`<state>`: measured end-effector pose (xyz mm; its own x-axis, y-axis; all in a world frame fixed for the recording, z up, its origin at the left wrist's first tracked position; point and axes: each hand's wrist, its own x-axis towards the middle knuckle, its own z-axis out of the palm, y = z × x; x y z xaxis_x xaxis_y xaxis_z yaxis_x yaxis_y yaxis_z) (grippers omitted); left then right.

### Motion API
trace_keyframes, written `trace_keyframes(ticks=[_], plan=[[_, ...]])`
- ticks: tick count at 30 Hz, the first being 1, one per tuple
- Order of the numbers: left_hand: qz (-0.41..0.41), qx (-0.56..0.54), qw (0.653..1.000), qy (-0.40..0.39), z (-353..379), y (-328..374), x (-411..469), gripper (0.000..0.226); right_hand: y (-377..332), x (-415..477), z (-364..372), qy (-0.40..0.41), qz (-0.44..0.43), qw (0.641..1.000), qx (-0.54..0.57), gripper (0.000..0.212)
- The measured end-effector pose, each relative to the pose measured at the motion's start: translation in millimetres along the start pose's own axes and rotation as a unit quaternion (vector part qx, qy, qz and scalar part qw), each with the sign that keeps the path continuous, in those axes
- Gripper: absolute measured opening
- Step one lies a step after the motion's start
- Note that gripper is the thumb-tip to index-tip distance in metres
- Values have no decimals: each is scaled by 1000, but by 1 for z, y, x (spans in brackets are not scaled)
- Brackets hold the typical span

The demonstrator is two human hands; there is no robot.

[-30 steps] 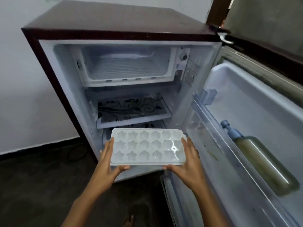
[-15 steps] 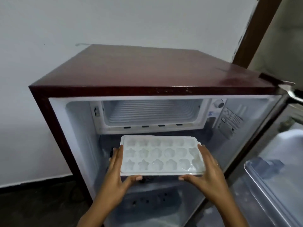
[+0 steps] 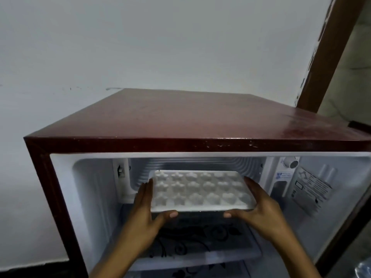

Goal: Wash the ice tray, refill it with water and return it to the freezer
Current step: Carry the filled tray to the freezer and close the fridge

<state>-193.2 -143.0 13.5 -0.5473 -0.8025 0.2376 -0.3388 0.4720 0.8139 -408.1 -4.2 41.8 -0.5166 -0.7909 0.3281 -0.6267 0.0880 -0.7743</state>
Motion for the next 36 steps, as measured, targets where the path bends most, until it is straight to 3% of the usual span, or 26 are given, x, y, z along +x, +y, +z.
trace_keyframes(ticks=[5, 11, 21, 28, 36], plan=[[-9, 4, 1000, 5, 5, -6, 25, 91, 11, 23, 7, -5, 3, 1000, 4, 70], [13, -13, 1000, 19, 12, -4, 46, 79, 10, 46, 10, -15, 17, 1000, 17, 74], [-41, -14, 999, 8, 11, -16, 82, 74, 14, 73, 20, -42, 15, 998, 49, 77], [-16, 8, 1000, 13, 15, -25, 90, 64, 27, 82, 31, -39, 15, 998, 49, 66], [-35, 74, 997, 15, 17, -25, 88, 85, 33, 84, 31, -62, 1, 997, 44, 59]])
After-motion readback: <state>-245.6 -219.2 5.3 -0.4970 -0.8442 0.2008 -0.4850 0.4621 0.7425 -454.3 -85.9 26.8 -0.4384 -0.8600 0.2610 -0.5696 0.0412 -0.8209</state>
